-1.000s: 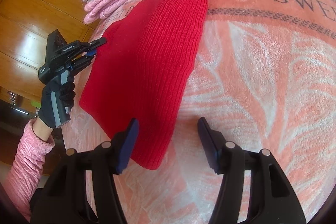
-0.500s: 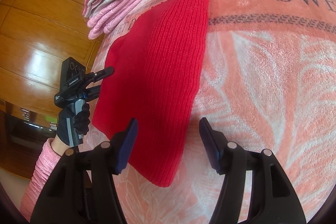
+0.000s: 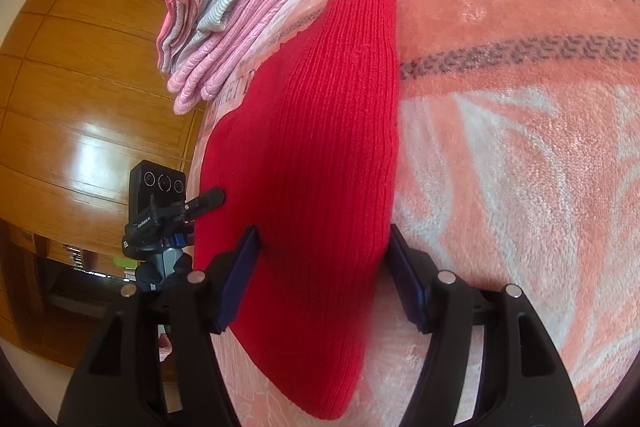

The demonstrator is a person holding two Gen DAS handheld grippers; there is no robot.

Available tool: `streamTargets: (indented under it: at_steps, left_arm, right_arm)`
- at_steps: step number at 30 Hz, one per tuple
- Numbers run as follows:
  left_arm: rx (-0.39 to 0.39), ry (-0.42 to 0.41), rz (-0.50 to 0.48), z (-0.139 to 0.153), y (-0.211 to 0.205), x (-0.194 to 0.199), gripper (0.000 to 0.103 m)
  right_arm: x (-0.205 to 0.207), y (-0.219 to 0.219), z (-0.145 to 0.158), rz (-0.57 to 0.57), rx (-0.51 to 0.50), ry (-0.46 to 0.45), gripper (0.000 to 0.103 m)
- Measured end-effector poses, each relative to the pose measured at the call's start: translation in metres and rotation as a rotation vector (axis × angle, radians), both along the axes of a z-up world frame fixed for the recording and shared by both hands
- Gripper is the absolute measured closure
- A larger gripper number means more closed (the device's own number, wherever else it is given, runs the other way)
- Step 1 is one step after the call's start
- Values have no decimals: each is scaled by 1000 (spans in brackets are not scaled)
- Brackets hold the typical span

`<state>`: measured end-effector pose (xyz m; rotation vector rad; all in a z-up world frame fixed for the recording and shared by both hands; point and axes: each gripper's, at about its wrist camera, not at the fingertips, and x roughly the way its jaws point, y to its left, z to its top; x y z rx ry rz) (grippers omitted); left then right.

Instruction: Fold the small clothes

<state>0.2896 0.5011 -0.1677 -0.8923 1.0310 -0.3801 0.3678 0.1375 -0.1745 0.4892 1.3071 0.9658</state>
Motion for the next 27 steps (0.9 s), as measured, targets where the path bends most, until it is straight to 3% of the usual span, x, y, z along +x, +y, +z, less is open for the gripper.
streamTargets:
  at_steps: [5, 8, 10, 17, 22, 27]
  left_arm:
    - [6, -30, 11, 0, -6, 1, 54]
    - [-29, -18, 22, -5, -9, 0, 70]
    - [-67, -23, 44, -7, -9, -3, 71]
    - [-68, -73, 25, 9, -22, -14, 74]
    - [-67, -81, -24, 25, -65, -23, 75]
    - [-71, -99, -98, 46, -131, -35, 75]
  right_arm:
    - [1, 6, 2, -9, -1, -12, 40]
    - [0, 6, 2, -10, 3, -21, 48]
    - [0, 5, 2, -9, 20, -15, 54]
    - [-9, -12, 27, 8, 40, -36, 62]
    - [-26, -46, 61, 32, -17, -80, 63]
    - [-52, -112, 89, 21, -83, -119, 63]
